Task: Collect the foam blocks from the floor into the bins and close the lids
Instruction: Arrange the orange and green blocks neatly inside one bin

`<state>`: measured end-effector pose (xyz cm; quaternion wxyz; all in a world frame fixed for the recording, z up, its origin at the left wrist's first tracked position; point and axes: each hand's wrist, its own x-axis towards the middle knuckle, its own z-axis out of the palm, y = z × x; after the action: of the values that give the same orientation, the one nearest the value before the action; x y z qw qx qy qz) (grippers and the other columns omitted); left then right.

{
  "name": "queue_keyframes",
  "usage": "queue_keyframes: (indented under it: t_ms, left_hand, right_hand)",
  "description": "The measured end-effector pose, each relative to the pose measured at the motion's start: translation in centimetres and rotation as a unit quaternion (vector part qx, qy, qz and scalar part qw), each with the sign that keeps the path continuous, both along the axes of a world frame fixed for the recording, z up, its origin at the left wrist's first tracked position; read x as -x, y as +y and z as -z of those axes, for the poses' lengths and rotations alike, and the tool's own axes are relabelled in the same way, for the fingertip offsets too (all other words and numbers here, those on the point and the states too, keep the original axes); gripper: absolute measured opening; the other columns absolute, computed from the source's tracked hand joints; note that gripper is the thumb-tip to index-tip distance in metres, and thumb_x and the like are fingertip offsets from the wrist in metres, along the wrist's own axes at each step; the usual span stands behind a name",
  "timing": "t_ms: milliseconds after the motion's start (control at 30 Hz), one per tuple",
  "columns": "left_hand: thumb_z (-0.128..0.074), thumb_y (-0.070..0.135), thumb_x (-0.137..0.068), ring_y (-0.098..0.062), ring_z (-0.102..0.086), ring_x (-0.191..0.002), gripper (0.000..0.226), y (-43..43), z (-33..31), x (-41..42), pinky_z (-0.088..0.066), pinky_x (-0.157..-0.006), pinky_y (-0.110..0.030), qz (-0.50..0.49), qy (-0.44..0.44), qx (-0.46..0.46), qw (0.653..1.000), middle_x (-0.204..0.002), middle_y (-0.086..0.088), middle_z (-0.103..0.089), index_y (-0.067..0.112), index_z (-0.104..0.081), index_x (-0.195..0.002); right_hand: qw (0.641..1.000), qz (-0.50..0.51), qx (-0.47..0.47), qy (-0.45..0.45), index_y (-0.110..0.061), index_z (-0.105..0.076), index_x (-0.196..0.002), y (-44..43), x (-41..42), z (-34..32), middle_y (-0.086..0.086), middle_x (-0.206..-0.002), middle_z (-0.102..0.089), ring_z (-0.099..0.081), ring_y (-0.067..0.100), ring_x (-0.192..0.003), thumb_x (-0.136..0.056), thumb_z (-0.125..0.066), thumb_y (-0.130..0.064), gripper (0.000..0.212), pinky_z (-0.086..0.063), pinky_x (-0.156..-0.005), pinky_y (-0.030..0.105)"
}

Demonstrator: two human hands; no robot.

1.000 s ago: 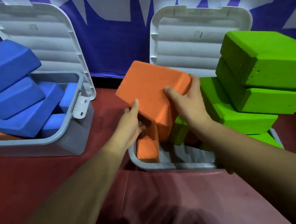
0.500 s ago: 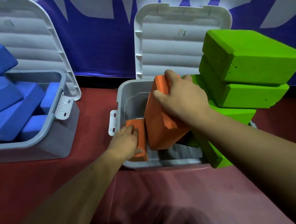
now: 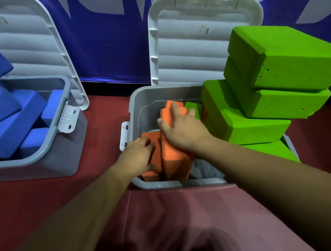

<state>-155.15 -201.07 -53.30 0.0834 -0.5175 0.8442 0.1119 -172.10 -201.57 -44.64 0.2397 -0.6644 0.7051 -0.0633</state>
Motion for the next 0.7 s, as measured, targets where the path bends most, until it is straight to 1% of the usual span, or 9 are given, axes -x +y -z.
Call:
queue_keyframes:
  t_ms: [67,133,233,300,367,433,500,600,700]
  left_hand:
    - [-0.072,0.055,-0.077,-0.022,-0.042,-0.125,0.073,-0.1,0.0,0.0,-0.031,-0.104,-0.033,-0.002,0.006,0.001,1.000,-0.139,0.000,-0.042,0.021,-0.050,-0.137]
    - [-0.073,0.052,-0.078,-0.021,-0.038,-0.131,0.075,-0.2,0.2,0.0,-0.028,-0.107,-0.033,-0.004,0.006,-0.004,1.000,-0.145,0.001,-0.037,0.023,-0.046,-0.141]
    - [-0.070,0.052,-0.082,-0.019,-0.031,-0.138,0.078,-0.4,0.4,0.2,-0.023,-0.111,-0.034,-0.004,0.000,-0.018,1.000,-0.152,0.002,-0.030,0.024,-0.038,-0.148]
    - [-0.068,0.053,-0.083,-0.018,-0.029,-0.139,0.080,-0.5,0.6,0.3,-0.024,-0.111,-0.035,-0.001,-0.002,-0.015,1.000,-0.154,0.002,-0.028,0.025,-0.035,-0.150]
    - [-0.067,0.054,-0.083,-0.018,-0.029,-0.139,0.080,-0.6,0.7,0.3,-0.024,-0.111,-0.035,-0.002,-0.003,-0.018,1.000,-0.154,0.003,-0.027,0.025,-0.034,-0.150]
    - [-0.068,0.054,-0.082,-0.018,-0.029,-0.139,0.079,-0.7,0.8,0.3,-0.024,-0.111,-0.035,-0.005,-0.004,-0.022,1.000,-0.153,0.003,-0.027,0.027,-0.036,-0.149]
    - [-0.071,0.053,-0.081,-0.019,-0.031,-0.137,0.078,-0.9,0.8,0.3,-0.025,-0.111,-0.035,-0.010,0.001,-0.024,1.000,-0.152,0.002,-0.028,0.026,-0.039,-0.147]
    - [-0.073,0.054,-0.078,-0.018,-0.034,-0.134,0.078,-1.1,0.7,0.3,-0.026,-0.110,-0.034,-0.009,0.014,-0.027,1.000,-0.146,0.003,-0.032,0.025,-0.042,-0.144]
    - [-0.073,0.056,-0.077,-0.017,-0.037,-0.128,0.078,-1.0,0.7,0.3,-0.027,-0.106,-0.032,-0.005,0.020,-0.023,1.000,-0.139,0.004,-0.035,0.024,-0.044,-0.141]
  right_hand:
    - [0.999,-0.012,-0.041,-0.027,-0.022,-0.002,-0.158,0.2,-0.3,1.9,0.035,-0.144,-0.025,-0.048,0.053,-0.121,-0.101,-0.032,-0.057,0.073,-0.036,-0.106,0.046]
    - [0.997,-0.003,-0.057,-0.056,-0.023,0.001,-0.158,-0.2,0.5,3.0,0.037,-0.146,-0.023,-0.043,0.053,-0.127,-0.103,-0.030,-0.052,0.070,-0.031,-0.110,0.046]
    - [0.986,0.016,-0.124,-0.110,-0.028,0.006,-0.158,-0.8,2.8,4.4,0.038,-0.155,-0.008,-0.021,0.046,-0.145,-0.106,-0.029,-0.046,0.066,-0.017,-0.118,0.041]
    - [0.979,0.034,-0.152,-0.132,-0.029,0.008,-0.158,-0.5,4.2,5.7,0.034,-0.159,-0.005,-0.008,0.040,-0.150,-0.106,-0.032,-0.041,0.067,-0.010,-0.120,0.036]
    - [0.976,0.040,-0.162,-0.139,-0.027,0.010,-0.157,0.4,4.0,6.5,0.033,-0.159,-0.009,-0.013,0.039,-0.150,-0.106,-0.036,-0.038,0.070,-0.014,-0.119,0.034]
    - [0.979,0.041,-0.149,-0.131,-0.024,0.013,-0.157,1.2,2.5,7.4,0.034,-0.156,-0.012,-0.031,0.042,-0.142,-0.104,-0.041,-0.041,0.078,-0.025,-0.115,0.038]
    - [0.983,0.053,-0.124,-0.127,-0.020,0.015,-0.156,1.3,1.1,8.1,0.031,-0.154,-0.016,-0.041,0.045,-0.134,-0.102,-0.044,-0.044,0.084,-0.032,-0.111,0.043]
    - [0.981,0.061,-0.130,-0.133,-0.016,0.015,-0.156,0.6,1.1,8.8,0.029,-0.155,-0.016,-0.041,0.042,-0.135,-0.102,-0.045,-0.043,0.085,-0.031,-0.112,0.041]
    - [0.972,0.054,-0.165,-0.161,-0.021,0.017,-0.156,-0.6,2.4,9.4,0.030,-0.157,-0.013,-0.035,0.038,-0.141,-0.101,-0.049,-0.038,0.087,-0.027,-0.117,0.035]
